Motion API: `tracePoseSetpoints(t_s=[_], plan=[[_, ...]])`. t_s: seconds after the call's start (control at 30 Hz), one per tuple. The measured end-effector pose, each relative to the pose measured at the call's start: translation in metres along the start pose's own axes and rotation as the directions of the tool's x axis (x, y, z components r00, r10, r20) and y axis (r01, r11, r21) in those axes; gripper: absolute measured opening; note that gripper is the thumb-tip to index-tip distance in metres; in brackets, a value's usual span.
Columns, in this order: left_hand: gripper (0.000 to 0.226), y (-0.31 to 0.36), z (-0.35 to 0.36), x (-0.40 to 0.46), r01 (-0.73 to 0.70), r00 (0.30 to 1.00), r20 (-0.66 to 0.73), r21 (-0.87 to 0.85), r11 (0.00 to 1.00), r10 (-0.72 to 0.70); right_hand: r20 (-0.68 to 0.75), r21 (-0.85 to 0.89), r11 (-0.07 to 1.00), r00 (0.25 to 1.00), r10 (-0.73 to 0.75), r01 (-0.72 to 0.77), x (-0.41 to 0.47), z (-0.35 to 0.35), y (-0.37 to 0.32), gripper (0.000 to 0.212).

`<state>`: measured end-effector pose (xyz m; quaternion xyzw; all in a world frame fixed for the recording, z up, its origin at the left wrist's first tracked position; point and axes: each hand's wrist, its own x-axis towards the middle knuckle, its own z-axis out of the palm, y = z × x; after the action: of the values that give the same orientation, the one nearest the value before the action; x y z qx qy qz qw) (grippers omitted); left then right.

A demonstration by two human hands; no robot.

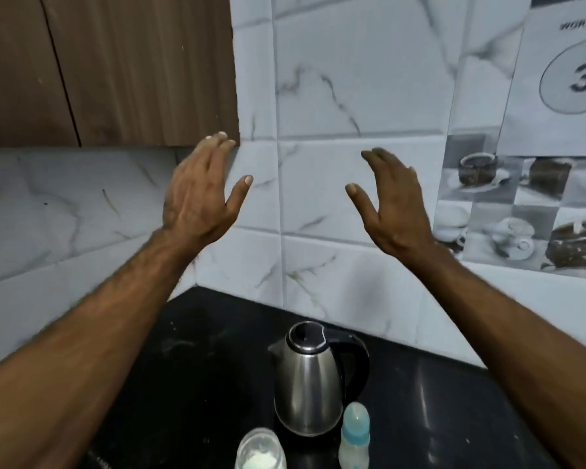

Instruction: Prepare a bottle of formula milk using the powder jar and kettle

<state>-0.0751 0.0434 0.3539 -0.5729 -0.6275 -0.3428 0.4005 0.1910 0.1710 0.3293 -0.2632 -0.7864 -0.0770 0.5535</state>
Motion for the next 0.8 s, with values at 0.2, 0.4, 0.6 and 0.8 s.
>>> tracePoseSetpoints(t_s=[0.2, 0.4, 0.6, 0.8], plan=[[0.077, -0.008, -0.03, 0.047, -0.048, 0.993, -0.104, 0.093, 0.995, 0.058, -0.101, -0.135, 0.984, 0.986, -0.133, 0.118, 0.072, -0.027, -0.012, 0.067], [0.083, -0.015, -0.042, 0.068, -0.039, 0.988, -0.142, 0.175, 0.984, 0.064, -0.122, -0.205, 0.97, 0.979, -0.162, 0.135, 0.095, -0.037, -0.01, 0.068], [0.087, -0.016, -0.047, 0.07, -0.027, 0.986, -0.158, 0.187, 0.982, 0.058, -0.103, -0.232, 0.967, 0.985, -0.136, 0.109, 0.092, -0.04, 0.001, 0.07], [0.088, -0.012, -0.051, 0.075, -0.029, 0.983, -0.173, 0.19, 0.981, 0.063, -0.112, -0.217, 0.971, 0.985, -0.128, 0.101, 0.094, -0.043, 0.002, 0.069]])
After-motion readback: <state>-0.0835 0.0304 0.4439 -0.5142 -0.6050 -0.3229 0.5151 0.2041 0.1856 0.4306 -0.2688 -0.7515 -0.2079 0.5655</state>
